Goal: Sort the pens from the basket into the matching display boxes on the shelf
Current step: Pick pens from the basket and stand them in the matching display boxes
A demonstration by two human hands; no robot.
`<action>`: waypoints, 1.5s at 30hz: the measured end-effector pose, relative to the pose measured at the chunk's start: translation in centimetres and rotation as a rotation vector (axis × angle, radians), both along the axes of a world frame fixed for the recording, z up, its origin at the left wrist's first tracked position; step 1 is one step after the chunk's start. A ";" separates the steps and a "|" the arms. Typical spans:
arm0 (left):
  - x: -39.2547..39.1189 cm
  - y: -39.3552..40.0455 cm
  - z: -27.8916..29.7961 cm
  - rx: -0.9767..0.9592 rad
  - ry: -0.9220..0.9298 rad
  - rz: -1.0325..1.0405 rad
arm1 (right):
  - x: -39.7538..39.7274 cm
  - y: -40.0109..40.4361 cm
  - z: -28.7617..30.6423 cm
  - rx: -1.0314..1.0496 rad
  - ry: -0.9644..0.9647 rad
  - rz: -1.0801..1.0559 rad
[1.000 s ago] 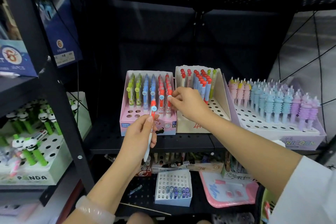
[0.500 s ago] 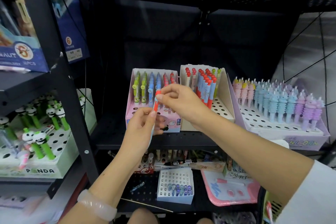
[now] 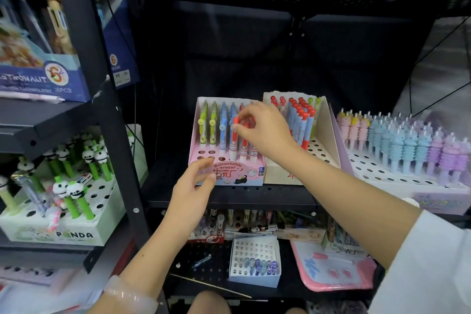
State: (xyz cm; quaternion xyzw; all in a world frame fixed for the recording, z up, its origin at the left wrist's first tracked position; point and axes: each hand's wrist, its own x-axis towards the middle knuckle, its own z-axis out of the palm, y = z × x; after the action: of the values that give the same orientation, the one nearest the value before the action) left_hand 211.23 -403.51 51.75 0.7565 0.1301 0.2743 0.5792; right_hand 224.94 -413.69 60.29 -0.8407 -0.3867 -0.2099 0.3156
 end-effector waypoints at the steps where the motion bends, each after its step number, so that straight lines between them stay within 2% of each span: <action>1: 0.0 0.0 0.0 0.000 0.002 0.000 | 0.0 0.2 -0.3 -0.053 -0.065 -0.037; 7: -0.6 -0.5 0.3 0.005 -0.035 0.005 | -0.1 0.2 -1.0 -0.125 -0.065 -0.060; 13: -0.5 -3.5 0.3 0.032 -0.059 -0.137 | -2.3 -4.4 -1.7 0.028 -0.010 0.047; 15: -0.1 -5.2 -0.4 0.055 -0.018 -0.204 | -3.2 -7.4 -2.6 0.044 0.105 0.108; 18: 1.0 -8.7 -2.4 0.089 0.108 -0.367 | -4.7 -13.2 -4.8 0.108 0.516 0.210; 20: 1.8 -11.7 -4.2 0.150 0.210 -0.502 | -5.2 -17.6 -6.7 0.064 0.672 0.199; 23: 2.8 -16.7 -6.2 0.179 0.270 -0.652 | -5.3 -23.9 -9.9 0.015 0.767 0.101; 29: 5.2 -25.6 -8.1 0.204 0.232 -0.788 | -4.4 -34.8 -16.8 0.024 0.865 -0.207; 31: 5.7 -27.9 -9.2 0.255 0.289 -0.870 | -4.0 -37.7 -19.8 -0.110 0.875 -0.274; 33: 6.0 -29.5 -10.4 0.329 0.361 -0.929 | -3.9 -40.2 -22.9 -0.334 0.894 -0.294; 35: 6.4 -30.8 -11.2 0.443 0.429 -0.972 | -4.4 -42.2 -25.6 -0.513 0.985 -0.221; 39: 7.2 -32.5 -12.6 0.533 0.584 -1.080 | -6.8 -44.6 -30.2 -0.934 1.120 0.028; 42: 7.4 -32.8 -13.7 0.588 0.665 -1.109 | -9.2 -45.5 -33.2 -1.156 0.974 0.027; 45: 7.4 -32.7 -14.4 0.683 0.721 -1.094 | -11.3 -46.0 -35.2 -1.181 0.781 -0.044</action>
State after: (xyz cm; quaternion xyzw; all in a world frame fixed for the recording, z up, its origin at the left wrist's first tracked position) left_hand 218.60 -436.22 37.31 0.8946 -0.1758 -0.2942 0.2867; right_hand 213.68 -459.67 25.13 -0.8928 -0.2773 0.3454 -0.0819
